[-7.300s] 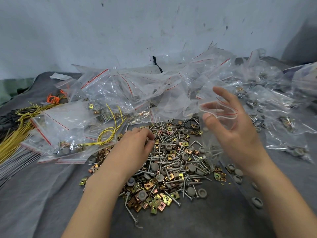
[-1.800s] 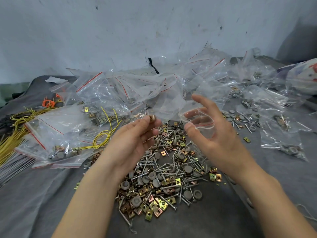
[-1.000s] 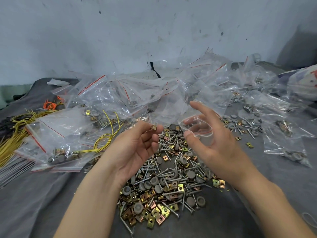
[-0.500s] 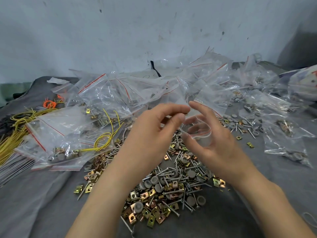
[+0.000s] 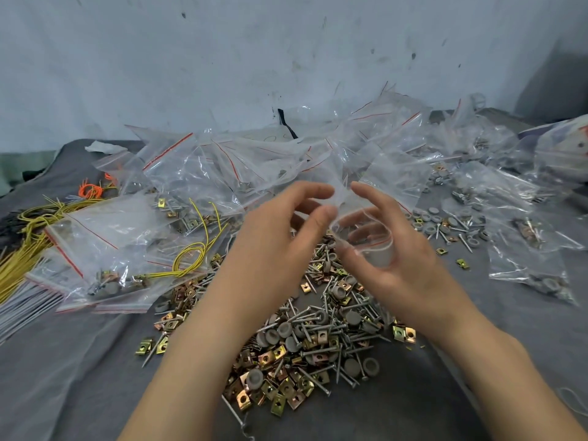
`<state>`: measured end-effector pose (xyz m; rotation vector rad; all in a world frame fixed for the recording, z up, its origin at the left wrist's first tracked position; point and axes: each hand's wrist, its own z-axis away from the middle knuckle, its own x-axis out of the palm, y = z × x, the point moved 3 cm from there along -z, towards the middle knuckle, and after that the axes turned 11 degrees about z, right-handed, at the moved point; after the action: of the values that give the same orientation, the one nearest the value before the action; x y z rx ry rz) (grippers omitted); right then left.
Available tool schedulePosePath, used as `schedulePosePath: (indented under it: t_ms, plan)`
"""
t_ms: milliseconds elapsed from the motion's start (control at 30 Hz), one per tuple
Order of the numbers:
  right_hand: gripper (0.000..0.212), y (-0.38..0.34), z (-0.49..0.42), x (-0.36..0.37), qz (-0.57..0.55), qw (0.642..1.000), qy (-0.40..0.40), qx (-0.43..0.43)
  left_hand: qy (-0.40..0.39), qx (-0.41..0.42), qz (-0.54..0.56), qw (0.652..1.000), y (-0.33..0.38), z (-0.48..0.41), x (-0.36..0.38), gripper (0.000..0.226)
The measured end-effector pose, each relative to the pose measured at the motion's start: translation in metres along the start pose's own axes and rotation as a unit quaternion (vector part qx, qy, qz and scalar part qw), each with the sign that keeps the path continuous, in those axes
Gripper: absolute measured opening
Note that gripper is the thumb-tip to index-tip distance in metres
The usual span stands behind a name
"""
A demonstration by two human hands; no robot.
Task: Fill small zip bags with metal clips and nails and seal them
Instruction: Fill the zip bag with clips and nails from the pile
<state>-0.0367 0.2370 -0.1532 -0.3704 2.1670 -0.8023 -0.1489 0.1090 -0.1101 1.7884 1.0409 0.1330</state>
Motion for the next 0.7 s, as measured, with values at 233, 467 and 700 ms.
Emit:
schedulePosePath:
  t_ms: [233,467,700]
  plan:
    - [0.066,0.005,-0.001,-0.005,-0.001,1.0,0.014,0.017,-0.037,-0.141,-0.164,0.976,-0.052,0.012,-0.011,0.022]
    - [0.058,0.007,-0.001,-0.009,-0.031,0.998,0.044,0.039,-0.134,-0.114,-0.338,0.925,-0.065,0.02,0.015,0.028]
    - [0.05,0.004,-0.002,-0.019,-0.09,0.992,0.068,0.051,-0.154,-0.097,-0.382,0.906,-0.066,0.02,0.026,0.032]
